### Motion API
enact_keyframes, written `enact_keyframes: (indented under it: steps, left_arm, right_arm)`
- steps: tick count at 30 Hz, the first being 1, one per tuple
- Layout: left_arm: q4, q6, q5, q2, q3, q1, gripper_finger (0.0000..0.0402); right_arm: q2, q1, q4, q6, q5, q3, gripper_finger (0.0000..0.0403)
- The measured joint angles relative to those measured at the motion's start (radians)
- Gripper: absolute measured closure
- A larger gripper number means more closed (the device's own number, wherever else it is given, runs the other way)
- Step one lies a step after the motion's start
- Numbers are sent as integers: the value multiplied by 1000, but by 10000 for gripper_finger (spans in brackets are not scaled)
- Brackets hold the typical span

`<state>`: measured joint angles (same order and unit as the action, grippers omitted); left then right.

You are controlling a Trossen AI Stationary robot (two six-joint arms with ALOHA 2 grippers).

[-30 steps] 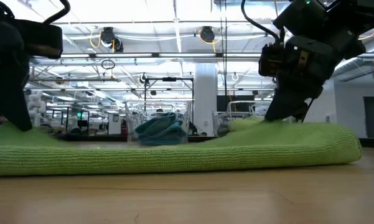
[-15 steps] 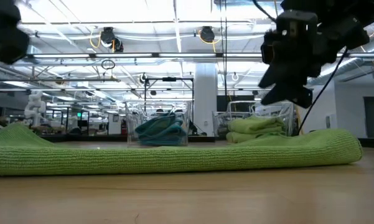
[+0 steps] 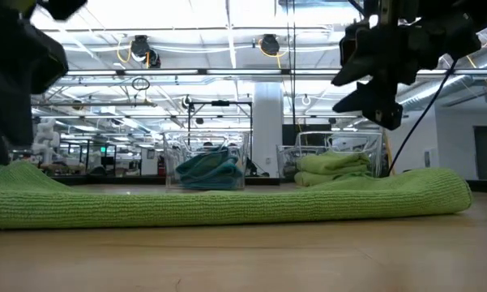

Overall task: Fold microfiber towels
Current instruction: Fold the green microfiber towel

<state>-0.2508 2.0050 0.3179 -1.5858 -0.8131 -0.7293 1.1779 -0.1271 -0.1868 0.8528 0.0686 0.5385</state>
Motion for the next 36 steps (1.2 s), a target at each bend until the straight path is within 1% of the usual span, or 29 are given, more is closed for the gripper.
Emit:
enact_keyframes:
  steps: [4, 7, 11, 14, 16, 19, 21, 24, 26, 29, 31, 33, 35, 36]
  left_arm:
    - [94, -67, -8, -73, 0, 27, 333]
    - [94, -87, -51, -124, 0, 38, 349]
    - [87, -98, -82, -158, -4, 43, 363]
    - [84, -135, -90, -163, -4, 43, 369]
    - [71, -163, -98, -160, -4, 43, 371]
    - [38, -195, -105, -155, -4, 49, 371]
    - [7, -217, -112, -155, -4, 64, 371]
    - [-14, -304, -114, -154, -4, 100, 371]
    - [-31, -369, -110, -154, -3, 132, 371]
    - [-55, -465, -57, -155, -3, 198, 371]
    - [-48, -554, -27, -157, -1, 251, 371]
    - [-24, -669, -25, -158, 0, 311, 371]
    - [2, -794, -48, -156, 0, 376, 371]
    - [10, -860, -81, -145, 0, 409, 371]
  right_arm:
    - [66, -30, -43, 31, -13, 4, 277]
    - [145, -62, -75, 12, -5, 19, 312]
    - [272, -92, -108, -65, 63, 49, 360]
    - [356, -99, -57, -86, 102, 52, 393]
    - [387, -98, 7, -64, 113, 51, 399]
    - [388, -99, 64, -12, 123, 54, 396]
    - [373, -114, 78, 36, 141, 53, 398]
    - [351, -160, 93, 186, 141, 51, 402]
    - [350, -209, 98, 310, 118, 51, 402]
    - [359, -287, 86, 456, 59, 51, 402]
    - [359, -321, 80, 533, 11, 51, 402]
    - [359, -338, 59, 597, -24, 51, 402]
    - [359, -344, 3, 652, -42, 50, 402]
    - [358, -346, -25, 674, -43, 51, 402]
